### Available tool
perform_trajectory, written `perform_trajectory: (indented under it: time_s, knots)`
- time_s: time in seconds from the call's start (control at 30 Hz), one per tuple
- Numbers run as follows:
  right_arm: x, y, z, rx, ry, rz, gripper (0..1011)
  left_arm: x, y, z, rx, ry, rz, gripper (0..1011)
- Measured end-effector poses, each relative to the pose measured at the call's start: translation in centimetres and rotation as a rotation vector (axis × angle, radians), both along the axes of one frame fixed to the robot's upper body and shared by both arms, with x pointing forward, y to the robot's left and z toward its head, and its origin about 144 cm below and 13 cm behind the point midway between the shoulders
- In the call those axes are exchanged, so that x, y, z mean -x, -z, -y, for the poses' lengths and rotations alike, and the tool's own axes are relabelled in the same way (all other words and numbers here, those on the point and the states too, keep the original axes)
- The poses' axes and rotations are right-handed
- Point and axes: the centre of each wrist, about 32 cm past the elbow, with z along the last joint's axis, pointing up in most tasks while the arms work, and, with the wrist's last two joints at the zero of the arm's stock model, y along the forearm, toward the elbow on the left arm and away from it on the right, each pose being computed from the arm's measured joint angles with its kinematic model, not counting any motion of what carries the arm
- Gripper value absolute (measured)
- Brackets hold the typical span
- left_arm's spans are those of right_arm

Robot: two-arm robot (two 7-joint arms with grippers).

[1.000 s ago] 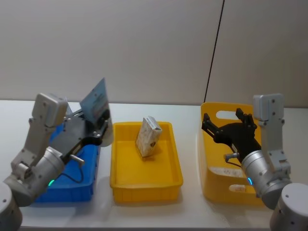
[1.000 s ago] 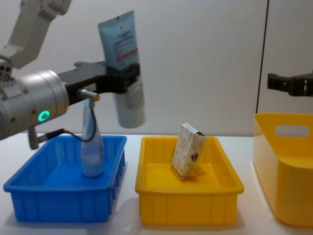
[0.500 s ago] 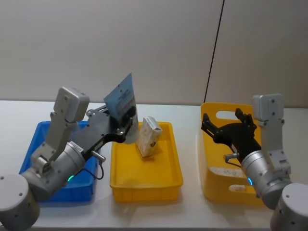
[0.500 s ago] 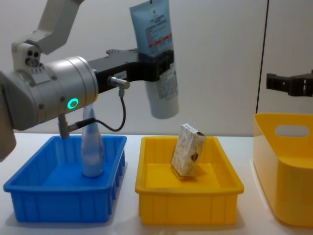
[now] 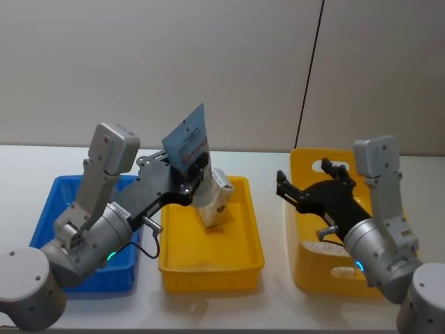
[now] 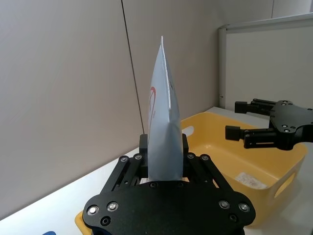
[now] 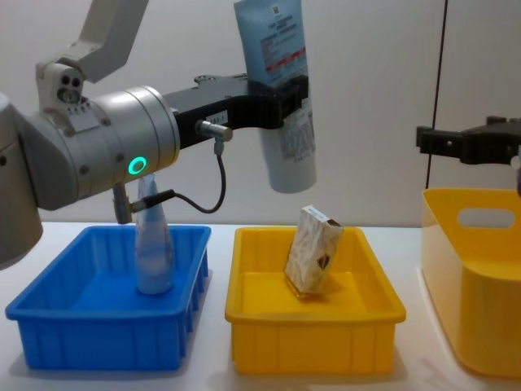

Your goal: Bimanual collaborative sorting of washing and personal care products

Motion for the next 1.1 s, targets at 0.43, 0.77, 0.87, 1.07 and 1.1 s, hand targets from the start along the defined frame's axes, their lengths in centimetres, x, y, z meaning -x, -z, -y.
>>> perform_trajectory:
  time_s: [0.43, 0.77, 0.87, 1.07, 1.1]
  knots:
    - [-0.5, -0.8, 0.2, 0.045, -0.185, -0.017, 1004, 0.0, -0.1, 0.2, 0.001, 0.011, 0.001, 285]
    - [-1.3, -1.5, 0.1, 0.071, -0.341, -0.036, 1004, 0.0, -0.1, 0.3, 0.001, 0.014, 0.002, 285]
    - [-1.6, -1.6, 0.1, 0.08, -0.392, -0.043, 1004, 0.0, -0.1, 0.3, 0.001, 0.014, 0.002, 285]
    - [-2.2, -1.9, -0.3, 0.101, -0.464, -0.051, 1003, 0.0, -0.2, 0.3, 0.001, 0.016, 0.002, 285]
    - [-2.2, -1.9, -0.4, 0.104, -0.471, -0.051, 1004, 0.0, -0.2, 0.4, 0.001, 0.016, 0.002, 285]
